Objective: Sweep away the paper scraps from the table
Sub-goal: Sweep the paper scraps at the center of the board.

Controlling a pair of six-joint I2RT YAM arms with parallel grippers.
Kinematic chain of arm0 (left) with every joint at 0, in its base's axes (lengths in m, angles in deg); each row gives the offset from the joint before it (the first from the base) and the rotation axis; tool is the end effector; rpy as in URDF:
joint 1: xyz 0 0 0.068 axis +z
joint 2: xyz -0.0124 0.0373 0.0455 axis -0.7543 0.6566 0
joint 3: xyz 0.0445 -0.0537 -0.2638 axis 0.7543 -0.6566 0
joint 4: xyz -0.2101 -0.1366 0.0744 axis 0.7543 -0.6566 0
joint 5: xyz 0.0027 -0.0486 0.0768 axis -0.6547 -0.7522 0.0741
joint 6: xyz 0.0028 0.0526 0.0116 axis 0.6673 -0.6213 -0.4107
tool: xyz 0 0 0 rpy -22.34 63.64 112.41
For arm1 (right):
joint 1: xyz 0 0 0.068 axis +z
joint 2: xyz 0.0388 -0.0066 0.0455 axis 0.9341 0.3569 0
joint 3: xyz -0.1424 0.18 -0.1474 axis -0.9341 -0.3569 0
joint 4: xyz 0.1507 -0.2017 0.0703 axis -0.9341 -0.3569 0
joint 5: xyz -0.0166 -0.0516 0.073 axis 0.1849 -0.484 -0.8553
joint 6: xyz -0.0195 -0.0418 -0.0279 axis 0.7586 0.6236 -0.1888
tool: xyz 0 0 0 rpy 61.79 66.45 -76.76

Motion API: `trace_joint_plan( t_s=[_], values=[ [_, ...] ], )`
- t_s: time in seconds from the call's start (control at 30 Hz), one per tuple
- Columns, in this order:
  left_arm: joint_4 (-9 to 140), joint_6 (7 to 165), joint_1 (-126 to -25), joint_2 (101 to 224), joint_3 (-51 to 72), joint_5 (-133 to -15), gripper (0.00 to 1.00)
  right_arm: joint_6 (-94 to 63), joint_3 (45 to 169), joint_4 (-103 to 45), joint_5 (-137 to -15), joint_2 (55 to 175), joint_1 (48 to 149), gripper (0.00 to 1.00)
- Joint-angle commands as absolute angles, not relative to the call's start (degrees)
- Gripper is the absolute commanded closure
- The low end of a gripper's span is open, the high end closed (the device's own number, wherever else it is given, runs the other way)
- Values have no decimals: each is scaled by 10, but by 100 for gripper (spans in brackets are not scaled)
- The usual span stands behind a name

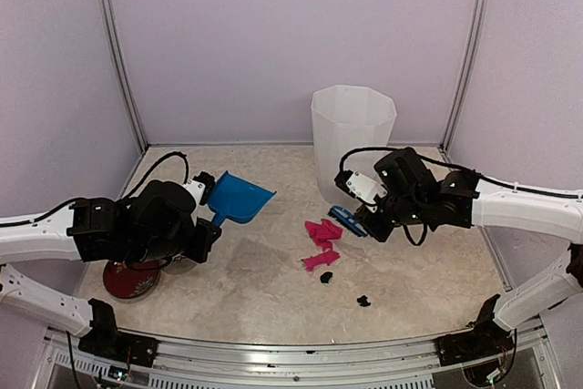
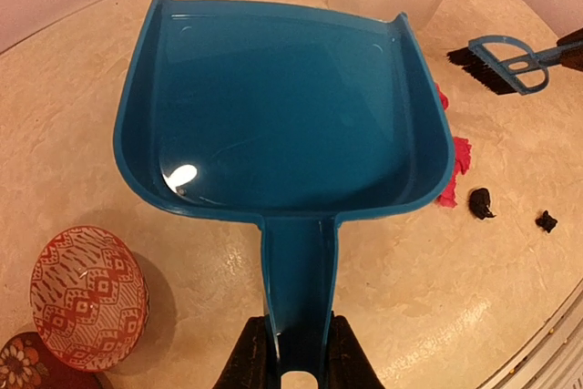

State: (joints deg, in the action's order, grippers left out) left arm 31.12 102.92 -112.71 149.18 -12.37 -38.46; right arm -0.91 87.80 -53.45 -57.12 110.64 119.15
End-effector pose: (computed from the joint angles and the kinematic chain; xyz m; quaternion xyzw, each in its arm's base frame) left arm 0.1126 -0.1917 0.2772 0.1871 0.8818 -0.1185 0.4163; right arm 0.1895 0.2152 0.2641 -0.4092 0.8243 0.0516 0.3878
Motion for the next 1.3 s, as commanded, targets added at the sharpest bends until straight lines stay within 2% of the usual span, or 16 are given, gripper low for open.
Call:
trace_joint_plan(
  t_s=[0.0, 0.23, 0.47, 0.67, 0.9, 1.27],
  values=[
    [344, 1017, -1130, 1475, -135, -387, 100, -148, 928, -675, -527, 1049, 1212, 100],
    [362, 1007, -1129, 1461, -144, -396, 100, -412, 941, -875, -546, 1006, 1223, 100],
    [386, 992, -1128, 1454, -152, -398, 100, -538, 901, -946, -625, 972, 1223, 100],
    [392, 991, -1128, 1449, -157, -410, 100, -599, 846, -901, -682, 945, 1223, 100],
    [397, 995, -1128, 1434, -164, -422, 100, -611, 816, -806, -720, 979, 1223, 100],
    [394, 1016, -1128, 1399, -182, -432, 100, -647, 773, -594, -696, 1041, 1224, 100]
  ],
)
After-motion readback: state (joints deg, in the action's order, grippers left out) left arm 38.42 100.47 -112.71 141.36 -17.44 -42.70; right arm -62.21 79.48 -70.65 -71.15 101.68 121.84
